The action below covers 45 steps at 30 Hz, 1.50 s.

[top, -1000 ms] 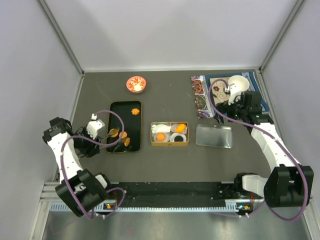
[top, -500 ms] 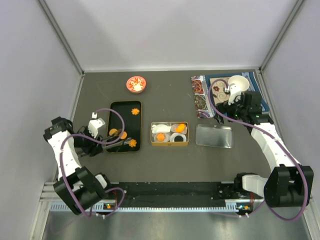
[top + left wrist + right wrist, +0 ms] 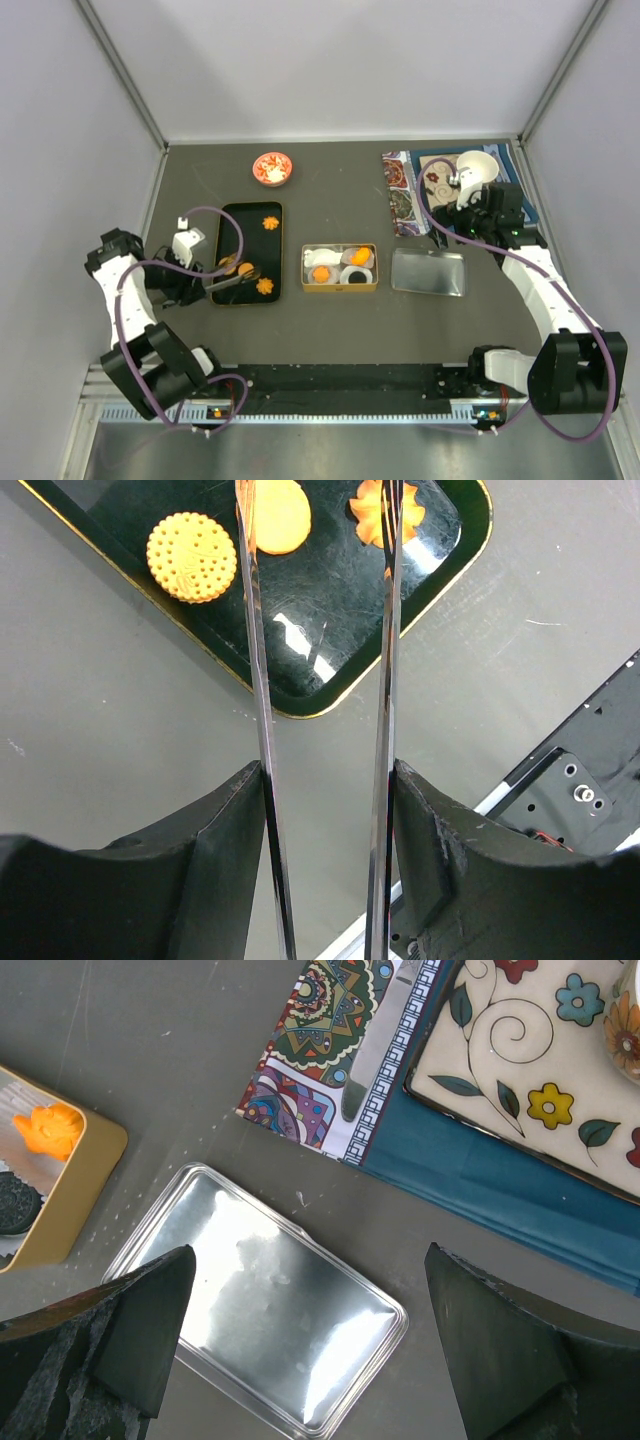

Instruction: Pack the cookies

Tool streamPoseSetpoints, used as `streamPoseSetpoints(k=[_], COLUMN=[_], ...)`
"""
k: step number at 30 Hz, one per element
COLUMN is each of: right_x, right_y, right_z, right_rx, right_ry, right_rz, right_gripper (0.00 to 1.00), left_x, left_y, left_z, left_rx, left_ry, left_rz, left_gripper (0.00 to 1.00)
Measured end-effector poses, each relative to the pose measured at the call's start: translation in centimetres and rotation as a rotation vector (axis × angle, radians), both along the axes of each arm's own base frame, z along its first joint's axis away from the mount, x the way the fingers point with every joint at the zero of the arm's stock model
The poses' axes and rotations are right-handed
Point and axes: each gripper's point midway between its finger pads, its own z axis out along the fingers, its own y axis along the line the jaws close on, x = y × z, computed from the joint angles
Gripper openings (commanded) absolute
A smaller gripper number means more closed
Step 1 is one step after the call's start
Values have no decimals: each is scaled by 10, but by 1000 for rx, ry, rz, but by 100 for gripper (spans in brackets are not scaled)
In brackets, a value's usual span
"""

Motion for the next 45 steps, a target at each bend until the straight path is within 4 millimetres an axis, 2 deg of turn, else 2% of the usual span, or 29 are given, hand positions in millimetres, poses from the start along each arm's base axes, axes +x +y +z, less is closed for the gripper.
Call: streamPoseSetpoints(k=[23, 45], right_x=[0, 0], right_y=[0, -1], right_z=[0, -1], right_rx=[-1, -3], right_ry=[0, 1], right_rz=[0, -3], right_gripper=[99, 99], left_x=[25, 30], left_y=[13, 9], left_z=[-18, -25], left_rx=[2, 49], left_ry=[48, 90], left_rz=[9, -24], left_gripper=[56, 56])
